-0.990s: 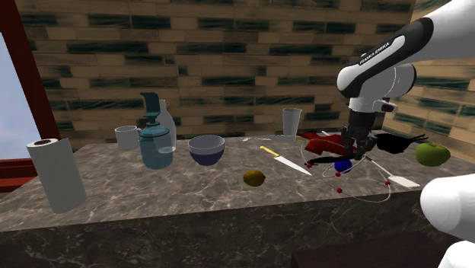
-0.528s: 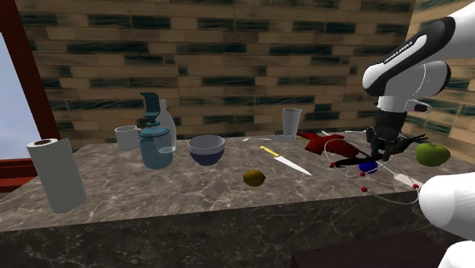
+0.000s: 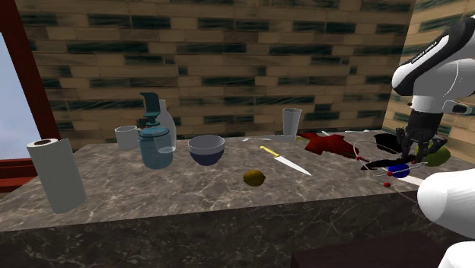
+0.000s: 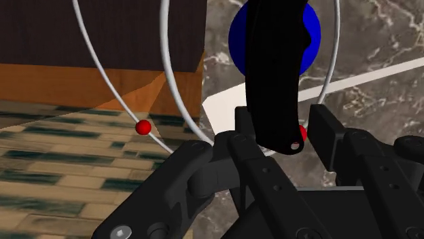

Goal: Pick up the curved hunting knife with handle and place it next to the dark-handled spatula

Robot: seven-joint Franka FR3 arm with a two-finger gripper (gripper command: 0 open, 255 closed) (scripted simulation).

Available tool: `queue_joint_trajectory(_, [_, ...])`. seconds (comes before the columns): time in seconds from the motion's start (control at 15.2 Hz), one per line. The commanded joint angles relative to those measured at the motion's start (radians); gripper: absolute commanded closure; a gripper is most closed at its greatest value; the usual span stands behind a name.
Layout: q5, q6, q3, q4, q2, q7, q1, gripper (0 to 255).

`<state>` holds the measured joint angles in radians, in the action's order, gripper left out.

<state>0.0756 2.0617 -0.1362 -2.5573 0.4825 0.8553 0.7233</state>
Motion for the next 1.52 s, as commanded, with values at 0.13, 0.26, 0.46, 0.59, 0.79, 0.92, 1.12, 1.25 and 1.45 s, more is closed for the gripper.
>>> queue_joint_trajectory(0.13, [-0.055,0.017,0.052,0.042,-0.07,-0.099,0.077,255])
queue_joint_trajectory(0.26, [-0.07,0.023,0.076,0.073,-0.107,-0.144,0.109,255])
queue_joint_trajectory(0.46, [-0.092,0.029,0.122,0.129,-0.169,-0.207,0.141,255])
queue_joint_trajectory(0.59, [-0.096,0.045,0.131,0.133,-0.187,-0.219,0.147,255])
queue_joint_trajectory(0.79, [-0.096,0.088,0.131,0.108,-0.206,-0.218,0.147,255])
queue_joint_trajectory(0.92, [-0.097,0.118,0.13,0.092,-0.22,-0.217,0.147,255])
queue_joint_trajectory(1.12, [-0.098,0.162,0.13,0.071,-0.243,-0.216,0.147,255])
queue_joint_trajectory(1.25, [-0.098,0.192,0.13,0.057,-0.26,-0.216,0.148,255])
queue_joint_trajectory(1.45, [-0.099,0.238,0.13,0.039,-0.287,-0.214,0.148,255])
